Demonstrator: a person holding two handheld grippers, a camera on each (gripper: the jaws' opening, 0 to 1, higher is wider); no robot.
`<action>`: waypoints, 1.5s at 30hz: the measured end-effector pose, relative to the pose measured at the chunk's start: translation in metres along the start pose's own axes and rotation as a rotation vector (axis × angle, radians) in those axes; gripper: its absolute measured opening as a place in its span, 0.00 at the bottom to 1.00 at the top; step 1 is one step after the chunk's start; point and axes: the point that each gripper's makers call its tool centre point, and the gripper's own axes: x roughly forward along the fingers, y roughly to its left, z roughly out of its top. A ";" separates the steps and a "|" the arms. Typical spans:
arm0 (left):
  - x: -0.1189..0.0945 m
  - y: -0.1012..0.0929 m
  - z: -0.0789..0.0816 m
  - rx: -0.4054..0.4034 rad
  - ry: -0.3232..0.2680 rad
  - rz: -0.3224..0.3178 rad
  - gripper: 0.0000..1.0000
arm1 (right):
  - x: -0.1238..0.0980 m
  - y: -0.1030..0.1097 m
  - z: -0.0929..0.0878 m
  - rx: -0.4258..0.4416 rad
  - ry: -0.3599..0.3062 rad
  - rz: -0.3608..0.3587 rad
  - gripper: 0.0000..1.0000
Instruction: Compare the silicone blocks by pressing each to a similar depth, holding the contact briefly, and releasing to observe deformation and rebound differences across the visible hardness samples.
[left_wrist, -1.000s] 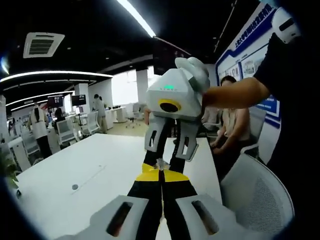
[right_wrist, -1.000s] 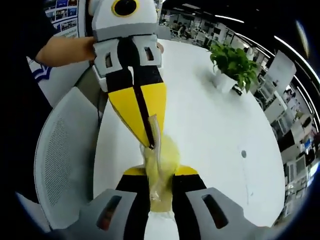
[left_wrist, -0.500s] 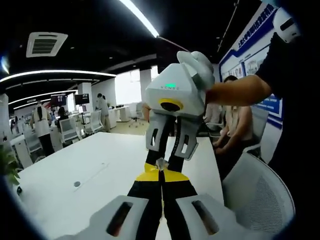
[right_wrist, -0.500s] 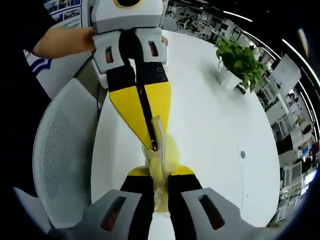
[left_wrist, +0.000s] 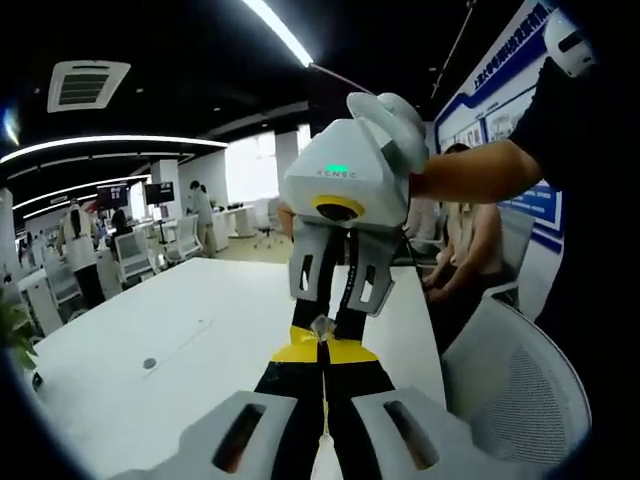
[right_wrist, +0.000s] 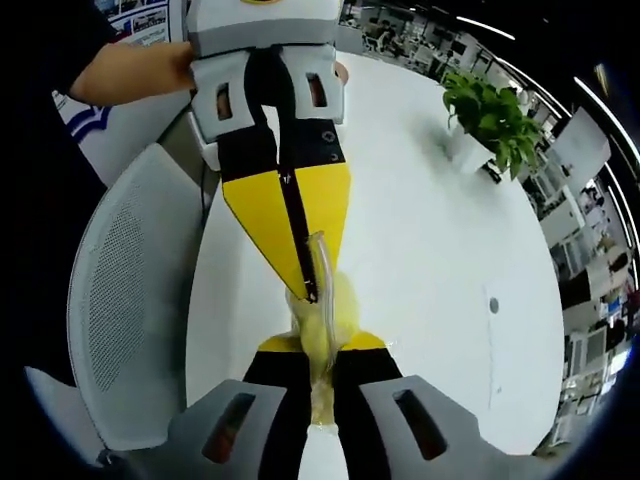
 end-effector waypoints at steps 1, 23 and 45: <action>0.000 0.000 0.000 0.002 0.002 0.000 0.00 | 0.000 0.000 0.000 0.003 -0.001 0.003 0.02; 0.003 -0.005 0.007 0.001 -0.003 -0.015 0.00 | -0.007 0.005 -0.001 0.054 -0.047 0.030 0.07; 0.008 -0.010 0.012 0.005 0.011 -0.045 0.00 | -0.011 0.004 0.000 0.025 -0.094 0.019 0.24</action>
